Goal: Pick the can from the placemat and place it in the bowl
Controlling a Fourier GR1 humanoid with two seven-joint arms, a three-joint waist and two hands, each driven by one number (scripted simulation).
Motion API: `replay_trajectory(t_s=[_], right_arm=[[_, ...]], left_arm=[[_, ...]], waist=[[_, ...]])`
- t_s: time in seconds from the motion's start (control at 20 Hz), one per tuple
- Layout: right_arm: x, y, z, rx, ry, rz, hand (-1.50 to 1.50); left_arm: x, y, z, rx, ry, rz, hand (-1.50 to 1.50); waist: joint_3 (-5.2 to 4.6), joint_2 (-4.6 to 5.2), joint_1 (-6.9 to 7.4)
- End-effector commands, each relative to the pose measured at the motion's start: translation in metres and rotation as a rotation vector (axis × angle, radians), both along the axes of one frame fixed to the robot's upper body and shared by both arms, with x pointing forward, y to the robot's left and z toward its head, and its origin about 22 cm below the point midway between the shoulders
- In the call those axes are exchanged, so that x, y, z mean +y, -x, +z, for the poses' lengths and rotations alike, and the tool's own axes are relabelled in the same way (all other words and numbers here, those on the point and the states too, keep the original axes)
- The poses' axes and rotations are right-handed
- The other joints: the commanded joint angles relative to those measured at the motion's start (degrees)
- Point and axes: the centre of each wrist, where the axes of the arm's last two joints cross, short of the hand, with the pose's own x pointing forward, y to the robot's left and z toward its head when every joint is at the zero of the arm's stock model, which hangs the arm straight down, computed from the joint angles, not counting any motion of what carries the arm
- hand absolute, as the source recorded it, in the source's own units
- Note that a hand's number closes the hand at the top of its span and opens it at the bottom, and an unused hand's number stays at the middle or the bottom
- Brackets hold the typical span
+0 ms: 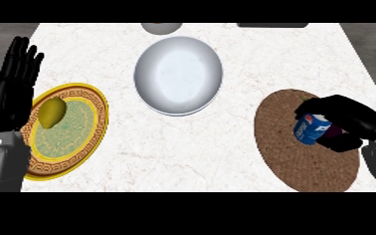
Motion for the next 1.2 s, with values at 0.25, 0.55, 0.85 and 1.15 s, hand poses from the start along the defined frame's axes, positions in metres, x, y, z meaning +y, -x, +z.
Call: replay_trajectory(t_s=[0.25, 0.55, 0.85, 1.15], right_arm=[[-0.011, 0.009, -0.005, -0.031, -0.024, 0.034, 1.50], [-0.056, 0.080, -0.059, 0.086, 0.089, -0.732, 1.50], [-0.059, 0.141, -0.067, -0.005, 0.168, -1.114, 1.50], [-0.020, 0.163, -0.022, -0.236, 0.153, -1.248, 1.50]], left_arm=[[0.002, 0.012, 0.013, -0.020, -0.016, 0.018, 0.00], [0.028, 0.016, -0.008, 0.035, -0.017, 0.121, 0.00], [0.042, 0.027, -0.007, 0.039, -0.017, 0.175, 0.00], [0.036, 0.030, -0.008, 0.034, -0.011, 0.138, 0.00]], waist=[[0.58, 0.40, -0.09], [0.02, -1.10, -8.83], [-0.21, -1.86, -10.01], [-0.21, -1.42, -8.15]])
